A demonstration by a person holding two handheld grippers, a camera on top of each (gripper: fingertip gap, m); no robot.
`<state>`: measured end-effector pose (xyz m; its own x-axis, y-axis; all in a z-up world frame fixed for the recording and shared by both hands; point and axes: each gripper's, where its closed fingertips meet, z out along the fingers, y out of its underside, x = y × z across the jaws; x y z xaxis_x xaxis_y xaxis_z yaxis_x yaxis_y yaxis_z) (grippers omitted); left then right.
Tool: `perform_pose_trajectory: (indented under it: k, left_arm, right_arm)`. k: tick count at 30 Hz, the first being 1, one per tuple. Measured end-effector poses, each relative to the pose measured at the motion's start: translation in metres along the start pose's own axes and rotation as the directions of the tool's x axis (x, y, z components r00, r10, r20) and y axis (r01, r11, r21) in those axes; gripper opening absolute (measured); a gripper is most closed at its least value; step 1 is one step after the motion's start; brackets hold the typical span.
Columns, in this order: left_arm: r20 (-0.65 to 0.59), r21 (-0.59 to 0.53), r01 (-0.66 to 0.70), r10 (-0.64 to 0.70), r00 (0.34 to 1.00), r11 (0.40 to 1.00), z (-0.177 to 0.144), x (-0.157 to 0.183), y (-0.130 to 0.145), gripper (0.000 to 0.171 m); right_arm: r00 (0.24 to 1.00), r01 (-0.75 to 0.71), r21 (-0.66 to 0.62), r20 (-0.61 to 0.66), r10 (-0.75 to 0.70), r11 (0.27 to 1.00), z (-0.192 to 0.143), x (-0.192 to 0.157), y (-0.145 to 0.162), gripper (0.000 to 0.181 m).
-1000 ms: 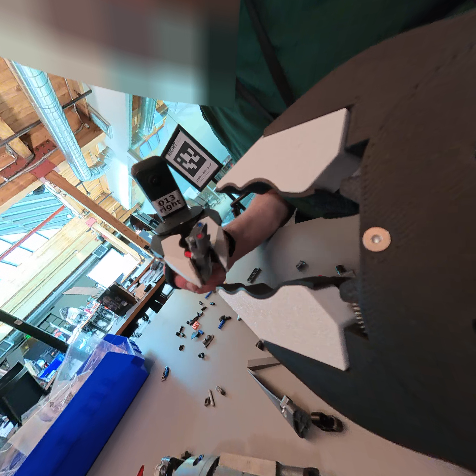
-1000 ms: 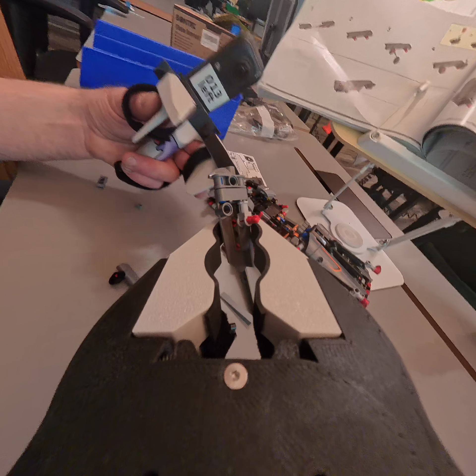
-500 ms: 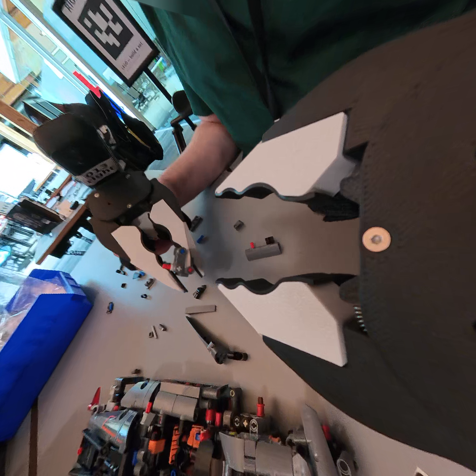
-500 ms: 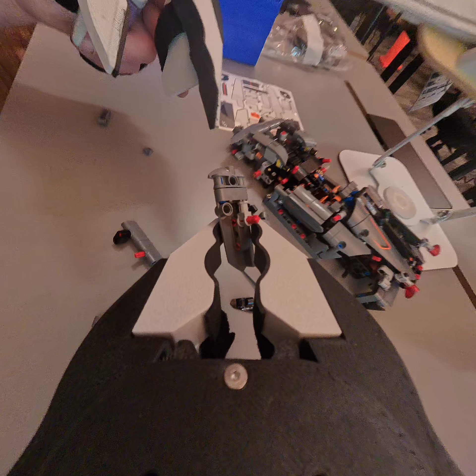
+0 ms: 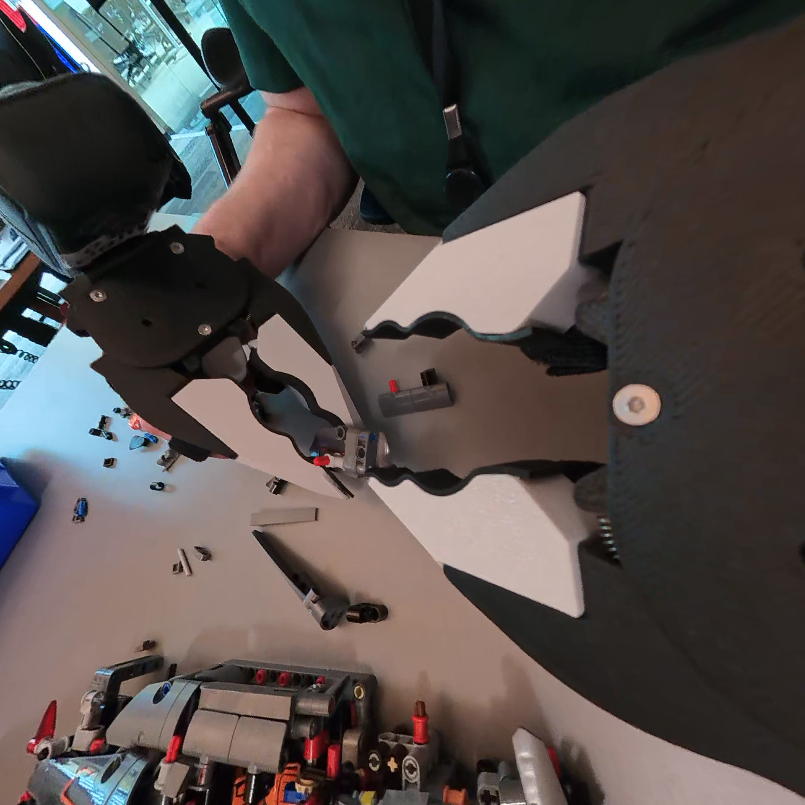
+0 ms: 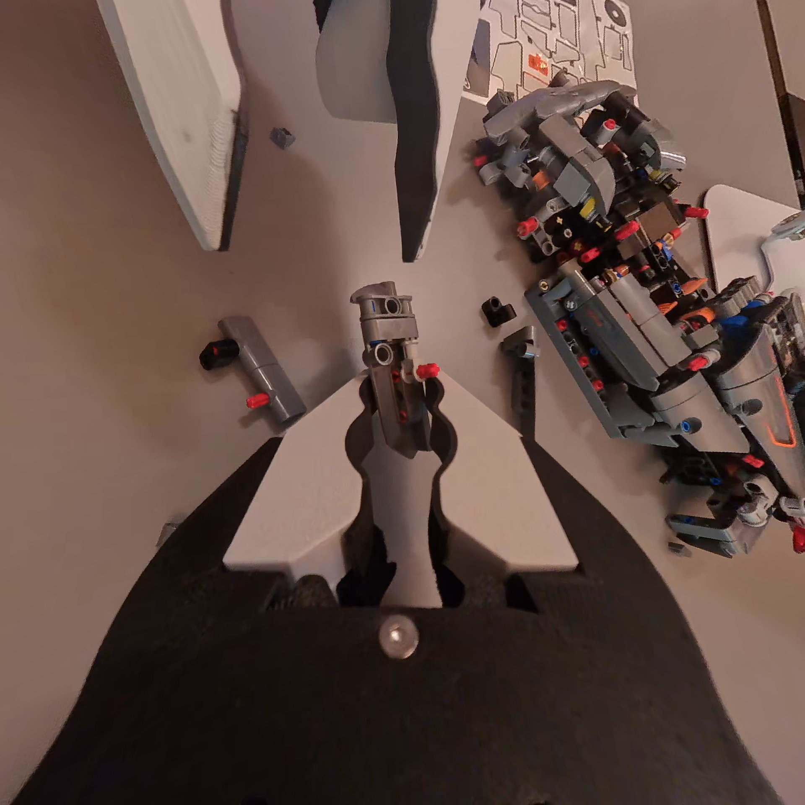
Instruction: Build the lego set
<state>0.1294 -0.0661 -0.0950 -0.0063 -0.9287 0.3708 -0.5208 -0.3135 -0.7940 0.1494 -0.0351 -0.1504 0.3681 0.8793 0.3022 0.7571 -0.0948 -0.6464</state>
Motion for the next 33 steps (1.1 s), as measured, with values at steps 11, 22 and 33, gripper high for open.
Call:
perform_pose_trajectory:
  k: [11, 22, 33]
  left_arm:
    - [0.026, -0.036, -0.020, 0.021, 0.999, 0.999, 0.002, -0.001, 0.010, 0.056]
    - [0.047, -0.033, -0.059, 0.061, 0.997, 0.998, -0.001, 0.001, 0.008, 0.056]
    - [0.052, -0.061, -0.076, 0.079, 0.996, 0.995, 0.006, 0.001, 0.011, 0.054]
  right_arm:
    - [0.999, -0.033, -0.023, 0.023, 0.033, 0.999, 0.004, -0.002, 0.005, 0.020]
    - [0.998, -0.068, 0.006, 0.012, 0.068, 0.998, -0.005, 0.004, 0.003, 0.028]
    - [0.997, -0.074, 0.029, 0.007, 0.073, 0.997, -0.012, 0.006, 0.001, 0.030]
